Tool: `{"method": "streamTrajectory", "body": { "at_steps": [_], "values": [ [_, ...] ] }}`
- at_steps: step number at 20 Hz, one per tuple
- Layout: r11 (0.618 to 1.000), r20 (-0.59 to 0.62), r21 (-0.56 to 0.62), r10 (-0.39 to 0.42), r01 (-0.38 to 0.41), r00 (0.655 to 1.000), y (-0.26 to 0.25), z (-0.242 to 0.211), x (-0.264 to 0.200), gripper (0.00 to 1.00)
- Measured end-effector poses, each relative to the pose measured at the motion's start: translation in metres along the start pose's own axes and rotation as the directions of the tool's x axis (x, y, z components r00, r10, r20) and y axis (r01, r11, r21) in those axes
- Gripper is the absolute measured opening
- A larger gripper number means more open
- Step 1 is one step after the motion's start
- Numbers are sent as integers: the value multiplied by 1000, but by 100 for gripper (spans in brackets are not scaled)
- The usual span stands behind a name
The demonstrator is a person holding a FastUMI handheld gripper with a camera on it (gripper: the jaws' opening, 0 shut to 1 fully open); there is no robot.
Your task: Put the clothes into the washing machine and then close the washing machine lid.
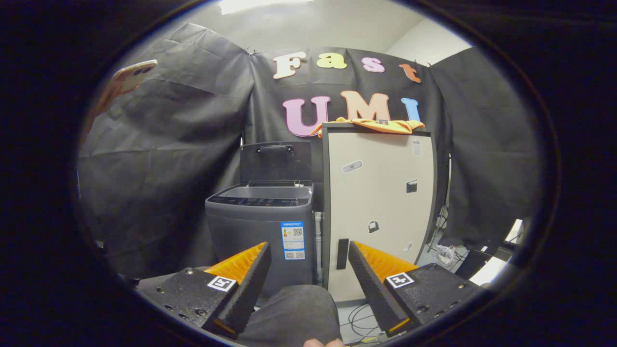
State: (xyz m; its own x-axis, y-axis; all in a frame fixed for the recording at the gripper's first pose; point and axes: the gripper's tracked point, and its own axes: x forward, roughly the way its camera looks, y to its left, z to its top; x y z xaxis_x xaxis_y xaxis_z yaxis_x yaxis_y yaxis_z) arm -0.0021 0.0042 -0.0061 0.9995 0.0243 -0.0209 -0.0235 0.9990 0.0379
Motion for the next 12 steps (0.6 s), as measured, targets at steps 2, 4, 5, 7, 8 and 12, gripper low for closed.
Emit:
{"method": "streamTrajectory", "body": {
  "at_steps": [2,4,5,7,8,12],
  "values": [
    [1000,2,5,-5,5,1000,-3,1,0,97],
    [1000,4,15,-7,6,1000,-3,2,0,97],
    [1000,3,18,-6,6,1000,-3,2,0,98],
    [1000,2,18,-5,5,1000,-3,3,0,98],
    [1000,1,18,-5,5,1000,-2,3,1,98],
    [1000,5,17,-2,2,1000,-4,12,6,98]
  ]
}}
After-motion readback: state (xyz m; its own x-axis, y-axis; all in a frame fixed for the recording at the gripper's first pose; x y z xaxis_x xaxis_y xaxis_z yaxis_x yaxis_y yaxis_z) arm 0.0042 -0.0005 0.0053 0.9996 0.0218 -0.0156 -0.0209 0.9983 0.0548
